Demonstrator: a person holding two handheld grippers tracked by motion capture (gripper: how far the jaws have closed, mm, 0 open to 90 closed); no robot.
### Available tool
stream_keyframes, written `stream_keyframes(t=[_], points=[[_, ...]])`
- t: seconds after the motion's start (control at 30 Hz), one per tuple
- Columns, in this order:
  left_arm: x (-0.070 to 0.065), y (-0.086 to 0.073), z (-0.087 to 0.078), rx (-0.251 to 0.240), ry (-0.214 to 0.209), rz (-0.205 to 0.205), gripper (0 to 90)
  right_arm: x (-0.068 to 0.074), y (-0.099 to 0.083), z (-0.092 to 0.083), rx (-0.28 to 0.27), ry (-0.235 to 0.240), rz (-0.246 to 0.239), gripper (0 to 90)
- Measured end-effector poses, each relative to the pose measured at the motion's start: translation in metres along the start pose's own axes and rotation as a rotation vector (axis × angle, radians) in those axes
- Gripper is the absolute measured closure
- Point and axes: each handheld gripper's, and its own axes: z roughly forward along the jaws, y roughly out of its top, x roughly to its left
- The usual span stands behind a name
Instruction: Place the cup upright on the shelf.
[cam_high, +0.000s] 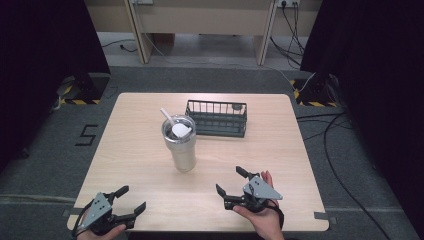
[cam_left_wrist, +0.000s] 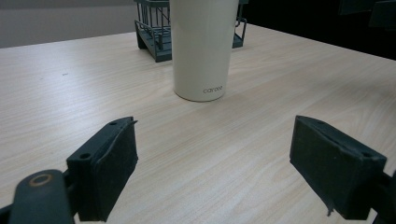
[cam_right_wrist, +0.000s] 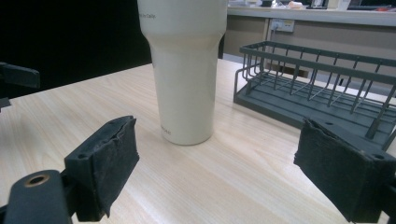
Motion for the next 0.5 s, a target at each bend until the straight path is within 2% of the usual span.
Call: stream_keyframes(t=[0.27, 0.5], points=[[0.0, 0.0, 0.0, 0.001, 0.001, 0.002, 14.4, 0.0, 0.01, 0.009, -0.008, 0.006, -0.007, 13.0], [0.0, 0.0, -0.001, -0.001, 0.003, 0.002, 14.4, -0.001, 0.023, 0.028, -0.02, 0.016, -0.011, 13.1]])
